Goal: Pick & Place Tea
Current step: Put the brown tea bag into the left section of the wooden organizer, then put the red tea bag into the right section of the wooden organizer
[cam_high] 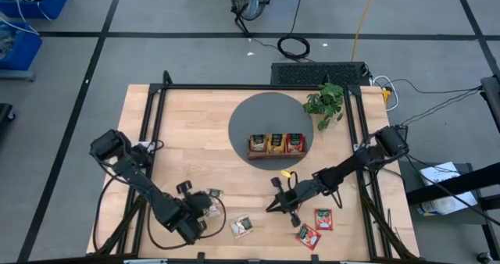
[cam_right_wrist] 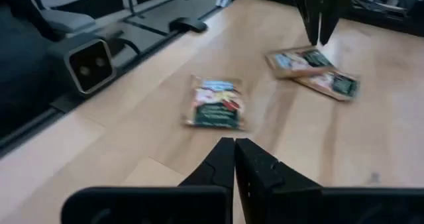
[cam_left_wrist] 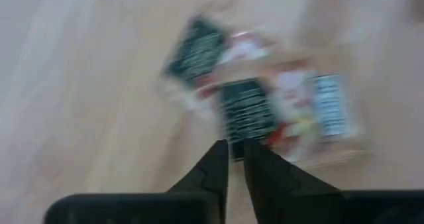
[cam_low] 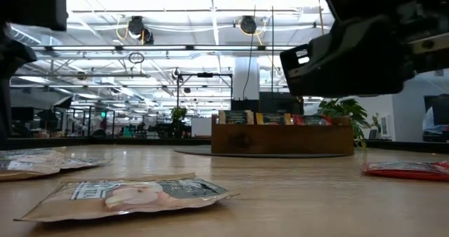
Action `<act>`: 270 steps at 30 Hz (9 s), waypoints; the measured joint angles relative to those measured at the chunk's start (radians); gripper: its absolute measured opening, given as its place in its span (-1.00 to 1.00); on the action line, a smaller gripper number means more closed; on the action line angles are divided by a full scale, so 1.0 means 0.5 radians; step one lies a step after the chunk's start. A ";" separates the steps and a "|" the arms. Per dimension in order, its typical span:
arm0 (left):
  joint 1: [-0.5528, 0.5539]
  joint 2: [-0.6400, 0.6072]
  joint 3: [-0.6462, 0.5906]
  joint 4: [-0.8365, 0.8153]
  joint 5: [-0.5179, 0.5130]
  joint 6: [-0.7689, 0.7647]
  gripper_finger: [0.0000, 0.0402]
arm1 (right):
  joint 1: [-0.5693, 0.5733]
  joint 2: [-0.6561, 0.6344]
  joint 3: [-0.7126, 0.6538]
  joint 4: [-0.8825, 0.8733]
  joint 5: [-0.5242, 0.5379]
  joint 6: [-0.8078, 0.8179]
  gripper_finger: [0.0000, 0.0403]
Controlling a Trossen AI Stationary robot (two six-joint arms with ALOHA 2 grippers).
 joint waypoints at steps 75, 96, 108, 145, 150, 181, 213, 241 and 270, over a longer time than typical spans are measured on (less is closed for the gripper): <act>0.504 -0.404 -0.687 1.151 0.820 0.561 -0.98 | -0.068 0.000 0.002 -0.105 -0.423 0.086 -1.00; 0.602 -0.452 0.389 0.061 0.141 1.159 -0.99 | -0.068 -0.021 0.002 -0.067 -0.423 0.106 -1.00; 1.186 -0.338 0.526 0.282 0.241 1.877 -1.00 | 0.029 -0.459 -0.205 -0.446 -0.410 0.166 -1.00; 1.691 0.458 1.272 -0.242 0.449 2.368 -1.00 | 0.160 -0.891 -0.700 -0.209 0.050 0.346 -1.00; 1.708 0.549 1.272 -0.250 0.513 2.383 -1.00 | 0.160 -0.891 -0.700 -0.209 0.050 0.346 -1.00; 1.189 0.315 1.333 -0.097 0.312 2.281 -0.25 | 0.188 -0.889 -0.697 -0.190 0.105 0.367 -1.00; 0.595 0.313 0.168 2.167 0.582 2.463 -0.97 | 0.238 -0.889 -0.700 -0.168 0.309 0.398 -1.00; 0.799 0.313 0.168 1.914 0.366 2.167 -0.89 | 0.259 -0.885 -0.701 -0.445 0.613 0.905 -1.00; 0.914 0.983 0.859 2.030 0.871 2.186 -0.98 | 0.398 -0.893 0.212 -2.430 0.662 1.577 -1.00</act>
